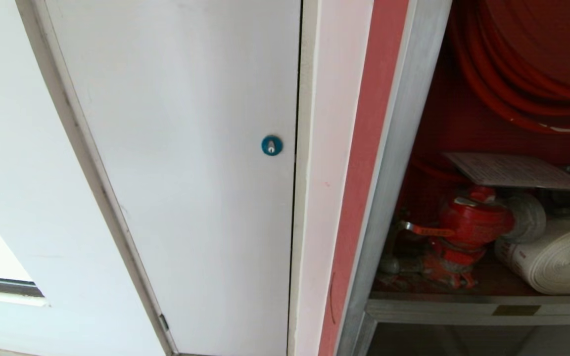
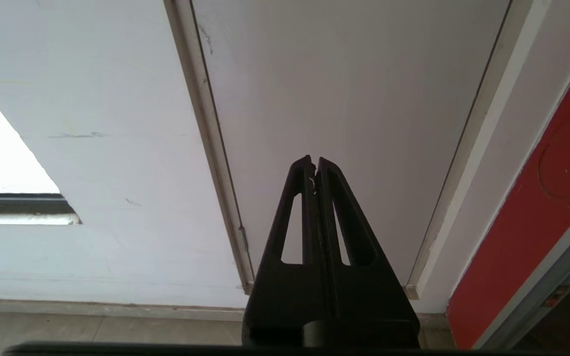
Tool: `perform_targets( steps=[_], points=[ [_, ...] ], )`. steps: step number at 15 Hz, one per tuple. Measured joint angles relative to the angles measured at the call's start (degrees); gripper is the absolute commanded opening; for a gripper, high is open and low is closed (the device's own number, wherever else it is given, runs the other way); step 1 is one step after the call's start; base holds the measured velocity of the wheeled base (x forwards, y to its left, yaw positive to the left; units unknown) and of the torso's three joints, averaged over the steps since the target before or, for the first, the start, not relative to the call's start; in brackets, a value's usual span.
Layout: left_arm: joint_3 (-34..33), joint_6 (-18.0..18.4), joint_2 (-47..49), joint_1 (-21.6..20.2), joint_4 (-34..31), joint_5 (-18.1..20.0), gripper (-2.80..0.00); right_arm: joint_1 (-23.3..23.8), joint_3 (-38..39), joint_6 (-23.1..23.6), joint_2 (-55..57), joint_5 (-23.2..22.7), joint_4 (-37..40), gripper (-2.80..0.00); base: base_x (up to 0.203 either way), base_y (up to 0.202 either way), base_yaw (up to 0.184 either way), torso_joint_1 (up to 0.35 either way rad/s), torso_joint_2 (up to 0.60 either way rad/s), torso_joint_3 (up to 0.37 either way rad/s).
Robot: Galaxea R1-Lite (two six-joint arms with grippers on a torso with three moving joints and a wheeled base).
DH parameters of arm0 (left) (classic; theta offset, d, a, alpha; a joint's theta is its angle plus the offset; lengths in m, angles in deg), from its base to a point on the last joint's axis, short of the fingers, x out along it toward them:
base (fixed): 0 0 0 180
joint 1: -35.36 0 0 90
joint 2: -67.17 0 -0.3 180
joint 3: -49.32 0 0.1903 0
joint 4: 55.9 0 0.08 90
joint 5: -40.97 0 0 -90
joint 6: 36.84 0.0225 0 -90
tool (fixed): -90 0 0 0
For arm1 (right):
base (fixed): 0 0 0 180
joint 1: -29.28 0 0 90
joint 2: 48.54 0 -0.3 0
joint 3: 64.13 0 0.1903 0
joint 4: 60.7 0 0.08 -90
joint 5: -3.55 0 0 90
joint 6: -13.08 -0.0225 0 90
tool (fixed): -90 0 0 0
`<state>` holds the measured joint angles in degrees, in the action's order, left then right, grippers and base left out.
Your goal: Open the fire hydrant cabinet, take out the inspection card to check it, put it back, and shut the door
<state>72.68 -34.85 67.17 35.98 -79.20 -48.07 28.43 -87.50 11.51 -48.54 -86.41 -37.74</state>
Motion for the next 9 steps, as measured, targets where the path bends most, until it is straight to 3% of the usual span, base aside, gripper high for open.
perform_targets(
  steps=[9],
  points=[
    [0.00, -0.03, 0.00, 0.00, 0.03, -0.02, -2.80, 0.00, 0.00, 0.01, 0.00, 0.02, -0.04, -2.80, -0.196, 0.000, 0.000, -0.001, 0.00, 0.003]
  ],
)
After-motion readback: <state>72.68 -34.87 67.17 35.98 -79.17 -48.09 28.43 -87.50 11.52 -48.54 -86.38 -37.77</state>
